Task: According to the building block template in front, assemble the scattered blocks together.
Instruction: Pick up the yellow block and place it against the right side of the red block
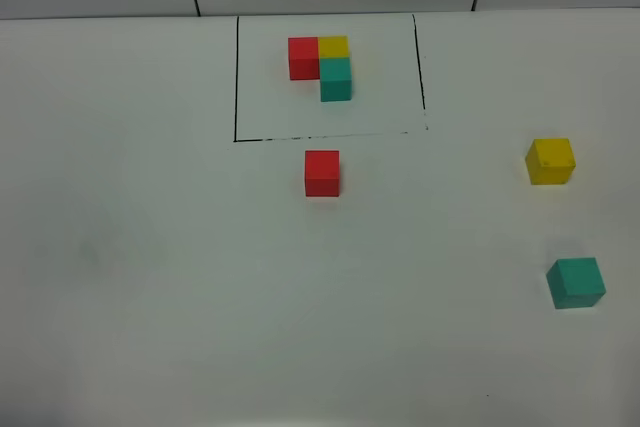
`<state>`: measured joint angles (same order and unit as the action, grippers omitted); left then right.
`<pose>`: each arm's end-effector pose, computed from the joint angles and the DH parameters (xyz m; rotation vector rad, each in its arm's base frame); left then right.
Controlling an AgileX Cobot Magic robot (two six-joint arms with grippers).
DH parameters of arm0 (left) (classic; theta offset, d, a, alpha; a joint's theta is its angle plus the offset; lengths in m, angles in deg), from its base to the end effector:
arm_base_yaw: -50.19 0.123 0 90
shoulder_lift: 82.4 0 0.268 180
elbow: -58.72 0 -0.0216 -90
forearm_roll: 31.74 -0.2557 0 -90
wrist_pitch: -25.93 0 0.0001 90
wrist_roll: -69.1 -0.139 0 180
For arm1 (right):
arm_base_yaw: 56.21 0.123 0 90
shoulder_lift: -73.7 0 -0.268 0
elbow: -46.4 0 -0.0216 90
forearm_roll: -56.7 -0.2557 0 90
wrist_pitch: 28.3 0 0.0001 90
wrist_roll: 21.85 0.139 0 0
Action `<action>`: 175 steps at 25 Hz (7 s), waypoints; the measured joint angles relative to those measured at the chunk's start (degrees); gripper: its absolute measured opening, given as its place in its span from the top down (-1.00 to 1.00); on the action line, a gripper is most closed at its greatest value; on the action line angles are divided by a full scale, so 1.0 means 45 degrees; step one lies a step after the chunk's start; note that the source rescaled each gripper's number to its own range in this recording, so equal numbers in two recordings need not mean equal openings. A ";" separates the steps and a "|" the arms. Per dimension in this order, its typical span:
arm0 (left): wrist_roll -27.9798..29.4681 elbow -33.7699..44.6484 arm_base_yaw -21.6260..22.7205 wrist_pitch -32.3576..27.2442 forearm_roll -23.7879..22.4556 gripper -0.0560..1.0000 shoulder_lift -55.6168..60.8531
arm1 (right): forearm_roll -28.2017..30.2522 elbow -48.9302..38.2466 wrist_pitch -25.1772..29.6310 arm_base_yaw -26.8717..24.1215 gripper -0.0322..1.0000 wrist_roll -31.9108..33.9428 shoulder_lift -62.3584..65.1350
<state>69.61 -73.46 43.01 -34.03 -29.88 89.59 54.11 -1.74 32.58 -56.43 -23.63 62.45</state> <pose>0.0582 -0.0113 0.2613 0.1191 2.0192 -0.1238 0.0662 0.0052 0.2540 -0.0293 2.0982 0.0337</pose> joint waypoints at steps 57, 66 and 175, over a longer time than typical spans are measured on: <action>-0.0004 0.0000 0.1324 0.0012 0.0010 -0.88 0.0000 | 0.0492 0.1154 -0.3254 0.0000 -0.49 -0.0090 -0.8936; -0.0004 0.0000 0.1324 0.0012 0.0010 -0.88 0.0000 | 0.0435 0.1762 -0.4087 0.0000 -0.49 -0.0103 -1.2824; -0.0004 0.0000 0.1324 0.0012 0.0010 -0.88 0.0000 | -0.0241 1.4745 -0.1400 0.6694 0.94 -1.2736 -2.6474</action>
<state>69.59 -73.46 48.97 -33.98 -29.83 89.59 53.03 64.61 26.28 -26.30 -80.95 -56.68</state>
